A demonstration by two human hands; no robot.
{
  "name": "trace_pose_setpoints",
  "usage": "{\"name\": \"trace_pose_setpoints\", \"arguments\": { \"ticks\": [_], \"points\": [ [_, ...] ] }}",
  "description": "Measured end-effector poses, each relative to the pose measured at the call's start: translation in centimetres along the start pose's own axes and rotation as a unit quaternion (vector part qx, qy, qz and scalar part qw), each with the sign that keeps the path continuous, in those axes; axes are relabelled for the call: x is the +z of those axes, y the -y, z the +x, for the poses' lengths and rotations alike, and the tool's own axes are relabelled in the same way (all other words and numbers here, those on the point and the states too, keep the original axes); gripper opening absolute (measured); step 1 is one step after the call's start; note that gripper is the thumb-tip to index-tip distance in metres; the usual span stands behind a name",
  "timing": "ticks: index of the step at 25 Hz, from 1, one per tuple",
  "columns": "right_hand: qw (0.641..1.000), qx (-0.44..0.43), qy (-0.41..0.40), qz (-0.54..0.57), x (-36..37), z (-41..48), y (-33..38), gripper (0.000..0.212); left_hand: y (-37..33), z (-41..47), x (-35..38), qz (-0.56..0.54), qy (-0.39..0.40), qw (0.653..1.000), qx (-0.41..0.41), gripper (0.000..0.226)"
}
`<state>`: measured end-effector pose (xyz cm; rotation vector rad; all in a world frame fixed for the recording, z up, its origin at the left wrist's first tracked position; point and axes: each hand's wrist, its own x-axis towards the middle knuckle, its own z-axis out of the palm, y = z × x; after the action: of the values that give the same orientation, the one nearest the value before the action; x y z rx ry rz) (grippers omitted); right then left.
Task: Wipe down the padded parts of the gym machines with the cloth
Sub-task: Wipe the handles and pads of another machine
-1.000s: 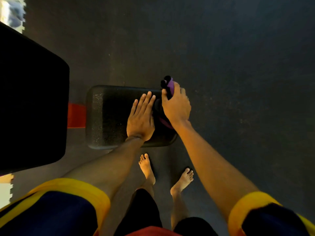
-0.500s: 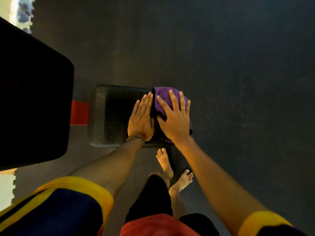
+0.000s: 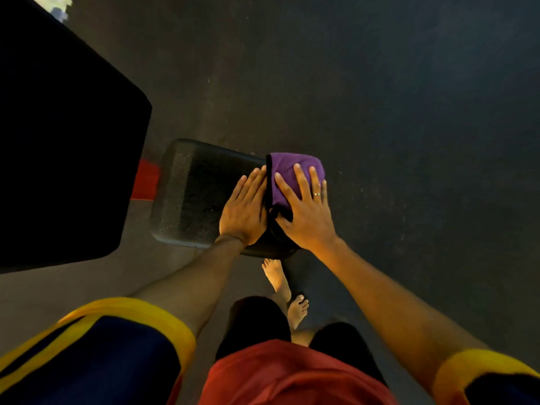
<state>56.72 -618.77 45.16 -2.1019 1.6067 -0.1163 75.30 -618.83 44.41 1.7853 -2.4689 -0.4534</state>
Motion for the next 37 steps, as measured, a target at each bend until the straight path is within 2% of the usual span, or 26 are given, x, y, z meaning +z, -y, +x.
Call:
{"name": "trace_pose_setpoints", "arguments": {
  "ticks": [4, 7, 9, 11, 12, 14, 16, 17, 19, 21, 24, 26, 29, 31, 34, 37],
  "points": [
    [0.999, 0.017, 0.042, 0.005, -2.4, 6.4, -0.3, 0.067, 0.2, -0.1, 0.3, -0.012, -0.014, 1.000, -0.021, 0.059],
    [0.973, 0.103, 0.170, 0.113, -4.4, 11.3, -0.3, 0.055, -0.2, -0.1, 0.3, -0.032, -0.018, 0.999, -0.035, 0.059],
    [0.966, 0.109, 0.195, 0.129, -4.7, 11.9, 0.0, 0.055, -0.1, -0.2, 0.2, -0.028, -0.024, 0.999, -0.037, 0.060],
    [0.988, 0.034, 0.143, 0.056, -4.3, 9.5, 0.3, 0.068, -0.4, -0.2, 0.4, -0.043, -0.075, 0.993, -0.079, 0.061],
    [0.992, -0.016, 0.124, 0.007, -4.2, 7.7, 0.3, 0.080, -0.6, -0.2, 0.5, -0.064, -0.118, 0.982, -0.130, 0.060],
    [0.984, -0.114, 0.116, -0.071, -3.9, 4.5, -0.7, 0.094, -1.5, 0.4, 0.5, -0.098, -0.177, 0.940, -0.276, 0.059],
    [0.974, -0.177, 0.106, -0.089, -4.0, 4.8, -1.6, 0.091, -2.2, 1.5, 0.5, -0.093, -0.176, 0.902, -0.383, 0.059],
    [0.971, -0.198, 0.110, -0.080, -4.1, 6.3, -1.6, 0.086, -2.3, 1.9, 0.6, -0.083, -0.172, 0.893, -0.408, 0.059],
    [0.964, -0.226, 0.126, -0.058, -3.8, 9.8, -0.4, 0.076, -2.2, 2.0, 1.0, -0.065, -0.169, 0.891, -0.417, 0.059],
    [0.962, -0.214, 0.171, 0.015, -3.5, 14.0, 1.8, 0.067, -2.1, 1.7, 1.3, -0.056, -0.173, 0.890, -0.418, 0.059],
    [0.950, -0.092, 0.266, 0.136, -3.2, 18.9, 5.1, 0.061, -2.1, 1.8, 1.3, -0.040, -0.188, 0.886, -0.422, 0.057],
    [0.956, -0.093, 0.256, 0.105, -3.3, 17.9, 4.8, 0.065, -2.0, 1.6, 1.3, -0.047, -0.180, 0.888, -0.420, 0.058],
    [0.954, -0.246, 0.166, -0.032, -4.4, 11.8, 1.0, 0.078, -2.0, 1.5, 1.3, -0.063, -0.169, 0.889, -0.420, 0.060],
    [0.941, -0.293, 0.150, -0.082, -4.4, 9.6, -1.0, 0.082, -2.0, 1.4, 1.2, -0.066, -0.173, 0.885, -0.426, 0.057],
    [0.943, -0.283, 0.160, -0.071, -4.0, 12.0, 0.9, 0.076, -2.1, 1.6, 0.9, -0.076, -0.167, 0.886, -0.426, 0.061],
    [0.948, -0.221, 0.222, 0.051, -3.2, 16.3, 4.3, 0.065, -2.3, 1.7, 0.9, -0.064, -0.157, 0.889, -0.426, 0.060]
  ]
}}
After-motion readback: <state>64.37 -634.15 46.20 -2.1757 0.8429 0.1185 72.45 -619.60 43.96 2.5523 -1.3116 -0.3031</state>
